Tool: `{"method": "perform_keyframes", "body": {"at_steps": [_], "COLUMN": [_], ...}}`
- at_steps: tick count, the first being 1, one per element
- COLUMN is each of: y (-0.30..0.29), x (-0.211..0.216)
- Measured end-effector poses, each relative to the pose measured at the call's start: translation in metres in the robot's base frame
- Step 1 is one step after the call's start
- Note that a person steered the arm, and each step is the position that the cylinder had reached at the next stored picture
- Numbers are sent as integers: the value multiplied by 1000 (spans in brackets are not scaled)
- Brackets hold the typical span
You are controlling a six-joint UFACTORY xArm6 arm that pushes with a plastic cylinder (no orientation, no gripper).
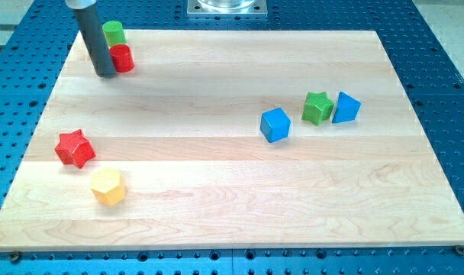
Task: Push the red circle to the top middle of the board
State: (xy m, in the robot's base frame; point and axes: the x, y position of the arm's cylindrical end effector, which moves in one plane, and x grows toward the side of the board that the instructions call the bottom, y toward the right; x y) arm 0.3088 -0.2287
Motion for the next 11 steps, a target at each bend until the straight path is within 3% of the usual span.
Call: {"method": "perform_keyframes", "body": {"at_steps": [2, 4, 5, 7, 9, 10, 11], "y": [-9, 87, 35, 162, 58, 85, 154], "x": [-42, -39, -34, -33, -15, 17, 17]}}
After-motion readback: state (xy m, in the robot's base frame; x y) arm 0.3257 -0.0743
